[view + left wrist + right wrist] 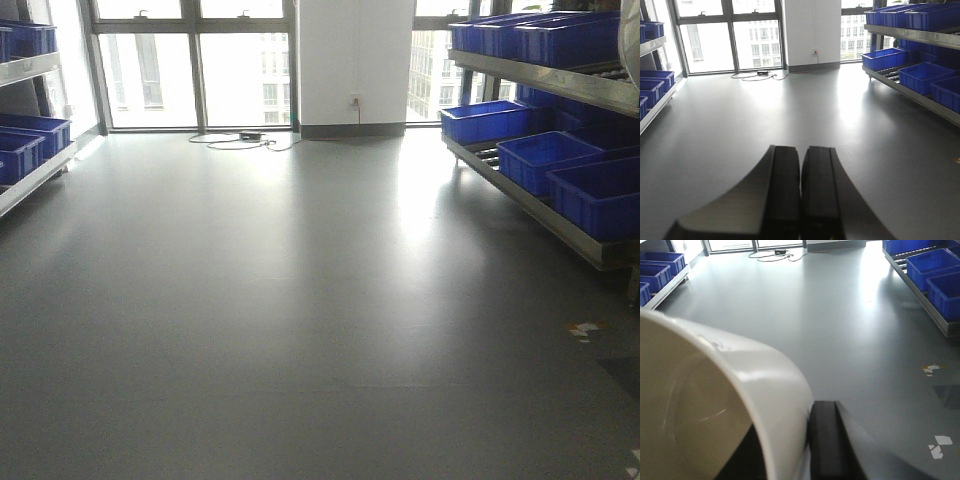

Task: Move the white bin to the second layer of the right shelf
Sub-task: 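Turn the base toward the roller shelf rack of blue crates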

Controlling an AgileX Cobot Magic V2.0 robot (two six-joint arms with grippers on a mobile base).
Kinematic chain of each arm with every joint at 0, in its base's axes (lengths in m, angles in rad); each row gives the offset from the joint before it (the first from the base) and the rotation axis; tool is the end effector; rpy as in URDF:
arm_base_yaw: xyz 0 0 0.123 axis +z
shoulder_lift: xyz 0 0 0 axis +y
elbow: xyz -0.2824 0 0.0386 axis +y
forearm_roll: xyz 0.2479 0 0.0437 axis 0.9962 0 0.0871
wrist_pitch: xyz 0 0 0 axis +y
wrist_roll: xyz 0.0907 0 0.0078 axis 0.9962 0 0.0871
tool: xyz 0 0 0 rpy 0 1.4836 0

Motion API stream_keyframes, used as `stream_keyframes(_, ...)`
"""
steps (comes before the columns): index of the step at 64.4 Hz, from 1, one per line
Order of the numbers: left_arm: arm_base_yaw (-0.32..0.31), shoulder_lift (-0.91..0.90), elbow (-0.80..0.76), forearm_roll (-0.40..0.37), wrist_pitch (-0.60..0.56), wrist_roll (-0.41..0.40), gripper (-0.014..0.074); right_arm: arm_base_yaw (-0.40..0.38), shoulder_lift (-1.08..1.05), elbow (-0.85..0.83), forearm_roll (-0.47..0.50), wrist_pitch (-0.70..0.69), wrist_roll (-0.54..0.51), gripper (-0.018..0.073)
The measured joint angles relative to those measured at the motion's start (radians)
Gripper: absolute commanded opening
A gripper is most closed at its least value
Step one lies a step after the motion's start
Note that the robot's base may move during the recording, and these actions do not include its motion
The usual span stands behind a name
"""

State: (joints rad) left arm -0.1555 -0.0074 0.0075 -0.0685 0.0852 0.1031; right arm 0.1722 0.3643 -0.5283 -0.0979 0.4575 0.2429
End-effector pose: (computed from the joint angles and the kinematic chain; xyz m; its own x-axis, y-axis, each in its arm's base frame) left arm 0.0555 -0.0092 0.2032 0.0077 0.0341 -0.9994 0.1605 0.9864 0.0349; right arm 0.0759 0.0092 0.3247 -0.2176 0.1187 -0.9688 -0.0971 0.9850 0.1425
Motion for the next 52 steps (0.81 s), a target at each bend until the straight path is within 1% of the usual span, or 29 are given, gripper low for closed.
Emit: stream_keyframes(52,0.0,0.0,0.0,0.0,0.0,0.0,0.0085,0.0,0.0,0.0,0.0,0.0,0.0,0.0057)
